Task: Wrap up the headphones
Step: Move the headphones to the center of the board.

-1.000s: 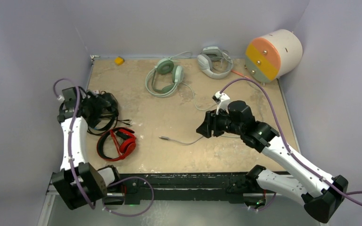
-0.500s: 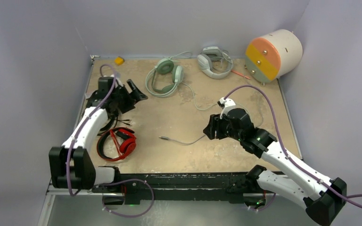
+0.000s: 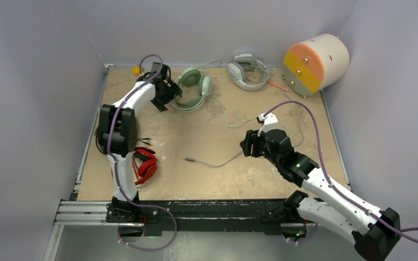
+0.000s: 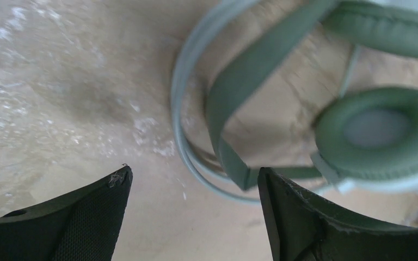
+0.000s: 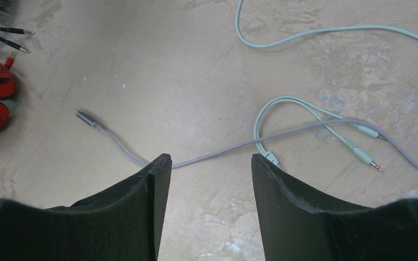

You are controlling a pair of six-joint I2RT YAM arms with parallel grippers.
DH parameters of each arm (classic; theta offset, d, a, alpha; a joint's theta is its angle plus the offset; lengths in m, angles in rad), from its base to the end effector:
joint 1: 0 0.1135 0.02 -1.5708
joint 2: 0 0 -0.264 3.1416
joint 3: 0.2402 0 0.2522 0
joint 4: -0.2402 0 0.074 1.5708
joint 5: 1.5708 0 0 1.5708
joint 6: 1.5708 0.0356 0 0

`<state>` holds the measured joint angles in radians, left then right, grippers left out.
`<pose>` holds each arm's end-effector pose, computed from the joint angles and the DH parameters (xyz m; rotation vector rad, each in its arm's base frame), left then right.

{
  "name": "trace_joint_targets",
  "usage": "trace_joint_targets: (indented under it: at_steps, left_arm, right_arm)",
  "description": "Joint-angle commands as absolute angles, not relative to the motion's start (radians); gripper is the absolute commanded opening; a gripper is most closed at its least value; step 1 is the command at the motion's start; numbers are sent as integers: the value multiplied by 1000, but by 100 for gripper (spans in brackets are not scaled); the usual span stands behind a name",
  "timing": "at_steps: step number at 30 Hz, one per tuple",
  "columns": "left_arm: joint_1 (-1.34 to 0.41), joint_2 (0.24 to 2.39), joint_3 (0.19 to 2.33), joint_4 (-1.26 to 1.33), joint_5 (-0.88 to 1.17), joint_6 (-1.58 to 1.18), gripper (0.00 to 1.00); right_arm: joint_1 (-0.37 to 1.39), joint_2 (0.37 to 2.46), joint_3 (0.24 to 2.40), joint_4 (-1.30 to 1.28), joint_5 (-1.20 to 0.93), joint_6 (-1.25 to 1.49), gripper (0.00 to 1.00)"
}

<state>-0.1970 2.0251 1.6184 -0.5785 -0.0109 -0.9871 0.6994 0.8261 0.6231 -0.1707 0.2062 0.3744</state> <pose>0.4366 -0.0867 0.2176 -1.0111 2.4138 -0.4285 0.1535 0.1196 0.2773 -0.1811 1.9625 0.5110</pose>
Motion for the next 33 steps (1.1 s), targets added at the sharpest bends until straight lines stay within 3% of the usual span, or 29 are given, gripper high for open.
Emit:
trace_joint_targets:
  at_steps: [1,11,22,25,28,30,32,33]
  left_arm:
    - [-196,2103,1796,-794,-201,-1062,82]
    - [-196,2230,1952,-825,-231,-1108,82]
    - [-209,2313,1942,-697,-139,-1069,75]
    - [-210,2331,1955,-713,-152,-1058,64]
    - [-210,2327,1926,-713,-173,-1048,44]
    - [-212,2323,1901,-701,-161,-1026,28]
    - [-221,2314,1868,-689,-154,-987,2]
    - [-225,2306,1847,-686,-154,-965,0]
  right_arm:
    - [701,794,571,-69,247,325,59]
    - [701,750,570,-110,241,328,59]
    - [701,752,591,-134,221,327,59]
    - [701,740,591,-148,221,338,58]
    - [701,710,591,-167,222,346,58]
    - [701,690,591,-180,220,352,58]
    - [701,672,600,-204,219,360,58]
    - [701,663,609,-222,217,364,58]
